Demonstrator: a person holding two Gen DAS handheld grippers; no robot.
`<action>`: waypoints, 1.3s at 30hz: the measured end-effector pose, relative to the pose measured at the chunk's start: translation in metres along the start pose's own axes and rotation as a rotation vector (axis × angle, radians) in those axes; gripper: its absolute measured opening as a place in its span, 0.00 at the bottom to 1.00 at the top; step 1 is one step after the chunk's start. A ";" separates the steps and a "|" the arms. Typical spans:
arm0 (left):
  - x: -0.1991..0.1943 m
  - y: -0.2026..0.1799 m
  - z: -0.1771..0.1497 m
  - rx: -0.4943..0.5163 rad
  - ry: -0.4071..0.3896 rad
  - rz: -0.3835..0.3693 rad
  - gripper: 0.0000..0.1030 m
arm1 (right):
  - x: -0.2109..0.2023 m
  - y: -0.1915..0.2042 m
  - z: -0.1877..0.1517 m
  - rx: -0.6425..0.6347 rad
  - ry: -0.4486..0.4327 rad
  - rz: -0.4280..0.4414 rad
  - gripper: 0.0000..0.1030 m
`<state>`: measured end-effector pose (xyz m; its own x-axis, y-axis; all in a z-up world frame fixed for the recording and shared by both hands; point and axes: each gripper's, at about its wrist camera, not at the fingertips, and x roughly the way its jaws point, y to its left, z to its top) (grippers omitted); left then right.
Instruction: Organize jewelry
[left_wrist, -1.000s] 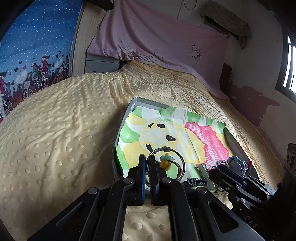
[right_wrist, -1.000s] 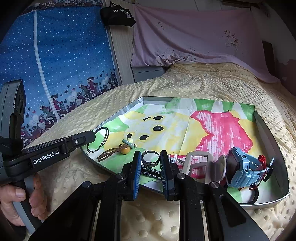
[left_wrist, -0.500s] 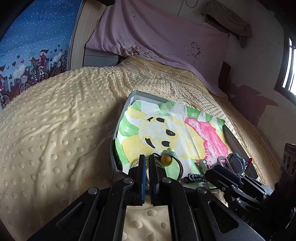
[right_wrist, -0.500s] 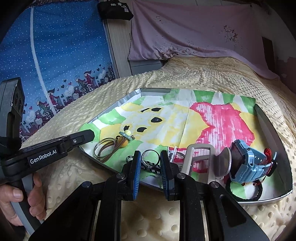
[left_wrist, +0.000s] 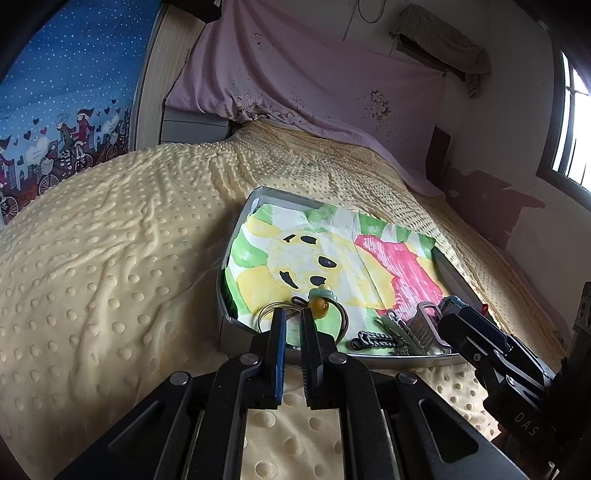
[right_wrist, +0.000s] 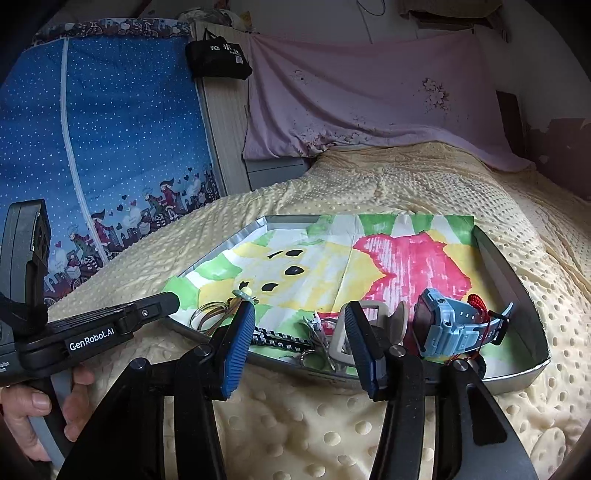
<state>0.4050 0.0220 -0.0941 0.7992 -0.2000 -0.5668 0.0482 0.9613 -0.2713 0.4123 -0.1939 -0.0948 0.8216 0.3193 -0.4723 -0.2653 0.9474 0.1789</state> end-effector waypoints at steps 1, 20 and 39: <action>-0.001 -0.001 0.000 0.001 -0.005 -0.004 0.15 | -0.003 -0.001 0.000 0.002 -0.008 -0.006 0.45; -0.048 -0.010 -0.010 0.008 -0.202 -0.005 0.93 | -0.062 -0.024 -0.005 0.105 -0.185 -0.098 0.89; -0.123 -0.029 -0.046 0.062 -0.306 0.012 1.00 | -0.159 -0.021 -0.024 0.111 -0.298 -0.099 0.99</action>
<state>0.2776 0.0106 -0.0518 0.9428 -0.1311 -0.3066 0.0664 0.9748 -0.2129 0.2750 -0.2641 -0.0439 0.9564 0.1902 -0.2216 -0.1340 0.9600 0.2458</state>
